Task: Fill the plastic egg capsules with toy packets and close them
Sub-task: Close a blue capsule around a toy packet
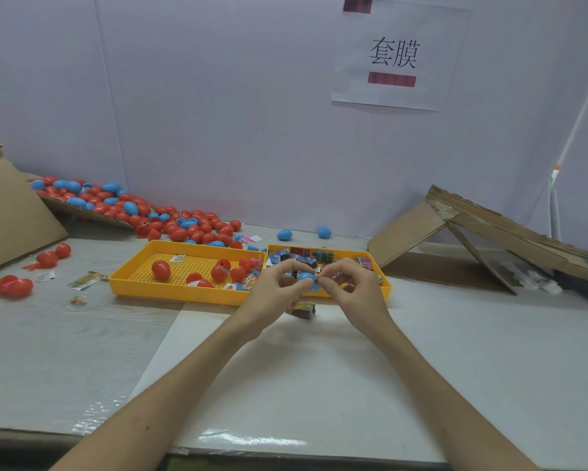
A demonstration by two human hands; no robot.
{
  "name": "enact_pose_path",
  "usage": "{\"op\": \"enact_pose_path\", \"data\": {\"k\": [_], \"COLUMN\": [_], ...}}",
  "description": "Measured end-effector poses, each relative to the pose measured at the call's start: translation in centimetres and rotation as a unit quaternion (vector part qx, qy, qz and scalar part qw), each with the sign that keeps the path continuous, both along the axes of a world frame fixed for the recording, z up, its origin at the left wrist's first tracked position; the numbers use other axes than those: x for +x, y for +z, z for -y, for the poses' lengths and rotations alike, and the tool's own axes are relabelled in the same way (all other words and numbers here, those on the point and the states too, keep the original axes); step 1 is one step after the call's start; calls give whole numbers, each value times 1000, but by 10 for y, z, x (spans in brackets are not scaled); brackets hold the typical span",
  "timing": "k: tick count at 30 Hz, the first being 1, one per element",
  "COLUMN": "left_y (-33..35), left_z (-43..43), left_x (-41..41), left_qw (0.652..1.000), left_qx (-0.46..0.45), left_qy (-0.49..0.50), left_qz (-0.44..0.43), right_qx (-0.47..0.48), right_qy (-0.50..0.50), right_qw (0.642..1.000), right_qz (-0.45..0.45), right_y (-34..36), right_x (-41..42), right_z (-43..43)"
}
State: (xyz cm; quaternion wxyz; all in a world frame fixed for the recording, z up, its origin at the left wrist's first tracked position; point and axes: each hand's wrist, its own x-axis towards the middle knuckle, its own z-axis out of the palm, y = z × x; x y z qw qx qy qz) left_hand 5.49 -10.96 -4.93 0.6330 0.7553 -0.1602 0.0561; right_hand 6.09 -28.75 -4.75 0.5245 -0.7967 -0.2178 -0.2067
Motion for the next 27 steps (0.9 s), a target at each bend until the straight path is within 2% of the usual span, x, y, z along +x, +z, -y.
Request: {"op": "enact_pose_path", "data": {"k": [9,13,17,21,27], "left_y": [0,1,3,4,4], "left_z": [0,0,0,-1,-1], "left_x": [-2,-3,-4,-6,-8], "left_qw": [999,997,996,992,988], "left_qx": [-30,-55,-64,-92,-91], "left_qy": [-40,-53,-62,-88,-121], "left_qz": [-4,-7,-11,-25,-40], "right_qx": [36,70,145,171,155], "right_qy": [-7,15,108,149,160], "right_qw": [999,994,967,955,951], "right_qz": [-6,-86,-179,-191,-217], "right_y": [-1,-2,-1,1,3], "right_x": [3,4,3,2,0], "right_z": [0,1,0,1,4]}}
